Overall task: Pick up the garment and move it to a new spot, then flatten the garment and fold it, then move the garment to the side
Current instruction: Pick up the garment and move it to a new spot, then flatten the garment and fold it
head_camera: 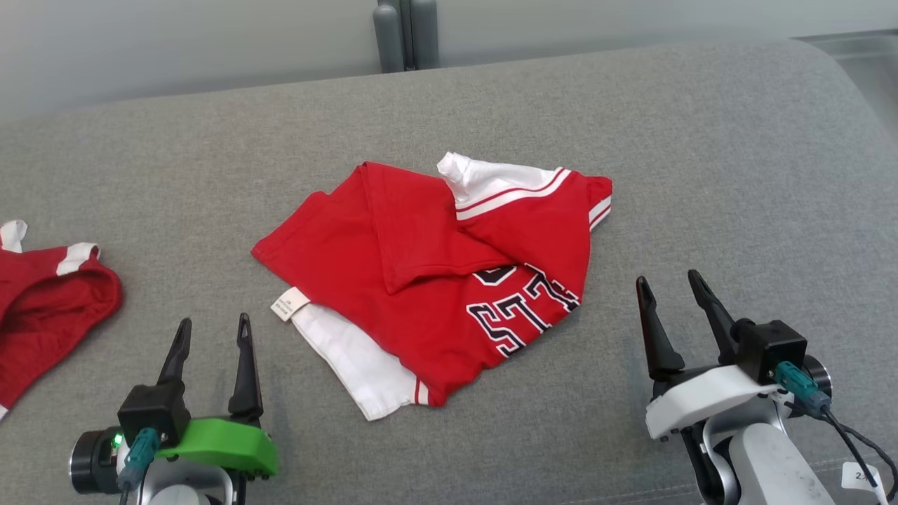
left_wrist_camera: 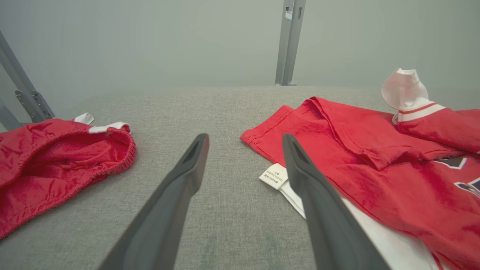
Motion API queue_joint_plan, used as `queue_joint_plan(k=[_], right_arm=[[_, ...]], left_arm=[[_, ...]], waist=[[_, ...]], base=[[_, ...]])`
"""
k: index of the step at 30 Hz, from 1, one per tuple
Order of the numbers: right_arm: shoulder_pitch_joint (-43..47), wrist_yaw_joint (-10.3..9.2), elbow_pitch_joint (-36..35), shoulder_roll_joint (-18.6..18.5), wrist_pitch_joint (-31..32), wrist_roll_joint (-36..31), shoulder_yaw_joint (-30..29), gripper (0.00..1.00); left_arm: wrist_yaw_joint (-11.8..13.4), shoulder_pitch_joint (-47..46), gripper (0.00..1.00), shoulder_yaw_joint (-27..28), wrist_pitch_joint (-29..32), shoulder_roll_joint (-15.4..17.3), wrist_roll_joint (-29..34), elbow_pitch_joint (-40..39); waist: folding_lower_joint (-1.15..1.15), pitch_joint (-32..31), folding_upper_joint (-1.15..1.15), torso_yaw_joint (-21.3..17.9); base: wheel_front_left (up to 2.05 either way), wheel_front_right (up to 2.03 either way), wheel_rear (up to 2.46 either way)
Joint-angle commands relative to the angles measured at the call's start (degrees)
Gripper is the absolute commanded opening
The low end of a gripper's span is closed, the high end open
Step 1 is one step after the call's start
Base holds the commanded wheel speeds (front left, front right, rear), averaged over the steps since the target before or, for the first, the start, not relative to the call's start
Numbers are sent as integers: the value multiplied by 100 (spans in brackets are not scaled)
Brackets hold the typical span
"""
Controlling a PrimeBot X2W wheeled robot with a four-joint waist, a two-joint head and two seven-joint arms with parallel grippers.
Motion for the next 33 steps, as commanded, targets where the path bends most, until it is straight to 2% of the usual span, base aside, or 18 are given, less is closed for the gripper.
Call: queue_joint_plan(k=[1,10,19,23,27,33], right_arm=[[100,-8,13,-14,-1,-13,-11,100],[364,-8,43,-20,-1,-2,-78,100],[256,-8,29,-64,-1,-39,13,100],[40,-8,32,-150,-1,-50,357,100],[-353,-8,200,-295,-1,43,986,100],[-1121,-8,953,-598,-1,155,1959,100]], left_arm=[[-19,154,100,56,2,-25,56,-51],[-115,787,100,278,3,-122,146,-354],[-126,629,100,81,3,-134,17,-358],[-135,528,100,-83,3,-133,-36,-355],[-140,403,100,-273,3,-134,-122,-320],[-75,241,100,-571,3,-132,-321,-282]], waist=[[0,-227,0,158],[0,-441,0,224],[0,-245,0,412],[0,-94,0,599],[0,94,0,866],[0,377,0,1384]], base=[[0,0,0],[0,0,0],[0,0,0],[0,0,0],[0,0,0],[0,0,0]])
